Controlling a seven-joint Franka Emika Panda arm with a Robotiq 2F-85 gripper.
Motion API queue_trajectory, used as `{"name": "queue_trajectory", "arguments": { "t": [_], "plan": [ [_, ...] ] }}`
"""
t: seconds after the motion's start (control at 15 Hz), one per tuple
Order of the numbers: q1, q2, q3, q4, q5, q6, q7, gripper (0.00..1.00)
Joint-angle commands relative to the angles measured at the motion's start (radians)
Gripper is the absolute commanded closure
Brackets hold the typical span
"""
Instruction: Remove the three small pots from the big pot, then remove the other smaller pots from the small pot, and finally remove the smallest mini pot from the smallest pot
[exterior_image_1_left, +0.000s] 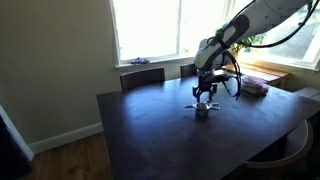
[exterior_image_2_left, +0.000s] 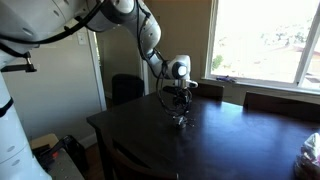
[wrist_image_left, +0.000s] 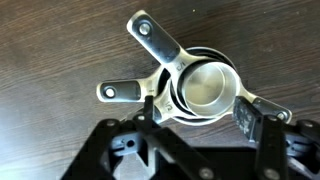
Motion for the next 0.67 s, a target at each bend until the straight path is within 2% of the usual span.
{"name": "queue_trajectory", "arguments": {
  "t": [0.0, 0.27, 0.33, 0.4, 0.47, 0.6],
  "plan": [
    [0.013, 0.042, -0.013, 0.056, -0.008, -0.045, 0.042, 0.35],
    [0.012, 0.069, -0.01, 0.086, -0.005, -0.057, 0.042, 0.53],
    [0.011, 0.073, -0.01, 0.092, -0.005, -0.058, 0.041, 0.56],
    [0.01, 0.077, -0.009, 0.098, -0.004, -0.061, 0.04, 0.52],
    [0.009, 0.079, -0.008, 0.102, -0.003, -0.061, 0.037, 0.55],
    [0.007, 0.079, -0.005, 0.107, -0.002, -0.065, 0.034, 0.8]
  ]
}}
